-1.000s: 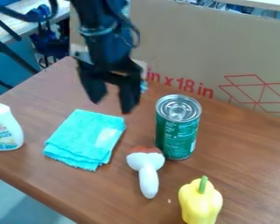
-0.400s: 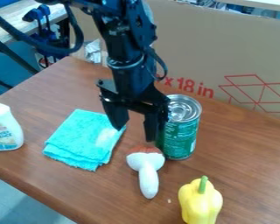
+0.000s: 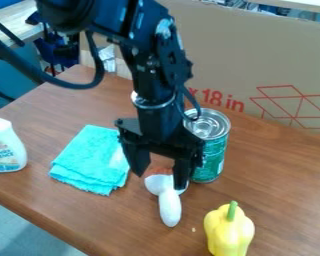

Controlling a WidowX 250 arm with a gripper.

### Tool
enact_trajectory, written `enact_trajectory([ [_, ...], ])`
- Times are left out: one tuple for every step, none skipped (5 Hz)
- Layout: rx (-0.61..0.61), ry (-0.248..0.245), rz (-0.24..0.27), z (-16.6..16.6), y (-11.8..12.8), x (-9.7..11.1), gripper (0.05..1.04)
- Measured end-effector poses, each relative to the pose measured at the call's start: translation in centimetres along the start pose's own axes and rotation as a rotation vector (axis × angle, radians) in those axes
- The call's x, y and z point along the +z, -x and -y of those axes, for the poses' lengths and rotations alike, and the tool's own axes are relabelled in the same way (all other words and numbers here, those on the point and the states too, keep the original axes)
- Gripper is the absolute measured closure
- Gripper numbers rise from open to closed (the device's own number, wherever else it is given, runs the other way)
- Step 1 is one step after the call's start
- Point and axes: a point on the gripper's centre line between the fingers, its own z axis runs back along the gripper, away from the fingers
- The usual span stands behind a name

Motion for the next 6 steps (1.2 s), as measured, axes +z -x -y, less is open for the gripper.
enact_trajectory([
  [0.029,0.006,-0.008,0.3,0.2,-0.8,0.082],
  [0.042,0.000,-0.035,0.4,0.4,-1.5,0.082],
  [0.061,0.000,-0.047,0.1,0.3,-2.1,0.082],
  [0.103,0.019,-0.056,-0.1,0.3,-3.2,0.082],
  [0.123,0.020,-0.073,-0.2,0.2,-4.5,0.082],
  [0.148,0.024,-0.065,0.1,0.0,-5.1,0.082],
])
